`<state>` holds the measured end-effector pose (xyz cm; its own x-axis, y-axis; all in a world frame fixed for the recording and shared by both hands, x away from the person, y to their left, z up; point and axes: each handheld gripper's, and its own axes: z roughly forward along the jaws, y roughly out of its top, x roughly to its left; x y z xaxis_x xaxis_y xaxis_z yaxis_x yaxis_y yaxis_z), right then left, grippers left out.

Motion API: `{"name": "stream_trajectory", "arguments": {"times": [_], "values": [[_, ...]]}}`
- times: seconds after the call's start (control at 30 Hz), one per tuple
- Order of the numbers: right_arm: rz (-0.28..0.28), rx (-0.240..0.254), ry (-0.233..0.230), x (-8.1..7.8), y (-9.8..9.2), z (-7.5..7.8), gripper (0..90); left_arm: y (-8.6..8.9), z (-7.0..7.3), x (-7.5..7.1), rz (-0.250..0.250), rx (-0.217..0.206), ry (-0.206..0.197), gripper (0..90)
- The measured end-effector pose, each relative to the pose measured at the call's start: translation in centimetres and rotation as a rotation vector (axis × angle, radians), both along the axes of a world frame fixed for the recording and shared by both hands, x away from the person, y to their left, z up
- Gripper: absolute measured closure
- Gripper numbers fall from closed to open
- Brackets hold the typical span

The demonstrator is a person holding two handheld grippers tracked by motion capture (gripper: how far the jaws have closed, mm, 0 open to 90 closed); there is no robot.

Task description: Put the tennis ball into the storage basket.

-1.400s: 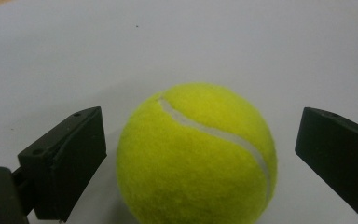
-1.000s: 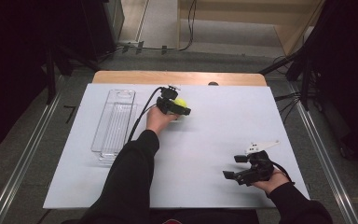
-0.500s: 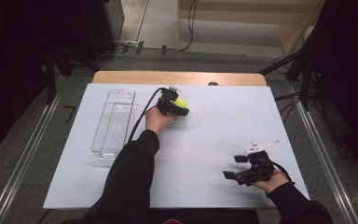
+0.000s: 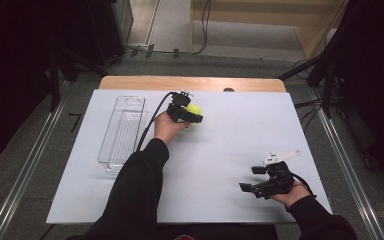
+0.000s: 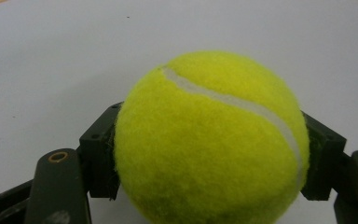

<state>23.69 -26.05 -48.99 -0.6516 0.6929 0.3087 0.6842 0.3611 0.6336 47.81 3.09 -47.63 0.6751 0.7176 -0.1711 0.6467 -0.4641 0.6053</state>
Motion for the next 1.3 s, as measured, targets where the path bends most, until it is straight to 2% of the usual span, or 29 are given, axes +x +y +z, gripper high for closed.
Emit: {"name": "stream_trajectory", "arguments": {"times": [0.07,0.33,0.6,0.77,1.1,1.3], "values": [[0.000,-0.001,0.001,0.0,0.0,0.0,12.2,0.1,0.2,-0.2,-0.003,-0.011,0.006,26.4],[0.001,-0.005,0.002,0.0,0.0,0.0,12.2,0.5,0.8,-1.2,-0.028,-0.012,0.027,26.4],[-0.006,-0.007,0.001,0.0,0.0,0.0,12.2,1.1,1.6,-2.3,-0.050,-0.031,0.033,26.4],[-0.007,-0.010,0.000,0.0,0.0,0.0,12.2,1.4,2.1,-3.2,-0.076,-0.001,0.031,26.4],[-0.011,-0.011,0.002,0.0,0.0,-0.1,12.2,1.7,3.2,-5.1,-0.123,-0.038,0.062,26.4],[-0.009,-0.011,0.001,0.0,0.0,0.0,12.2,2.4,3.8,-6.2,-0.143,-0.060,0.064,26.3]]}}
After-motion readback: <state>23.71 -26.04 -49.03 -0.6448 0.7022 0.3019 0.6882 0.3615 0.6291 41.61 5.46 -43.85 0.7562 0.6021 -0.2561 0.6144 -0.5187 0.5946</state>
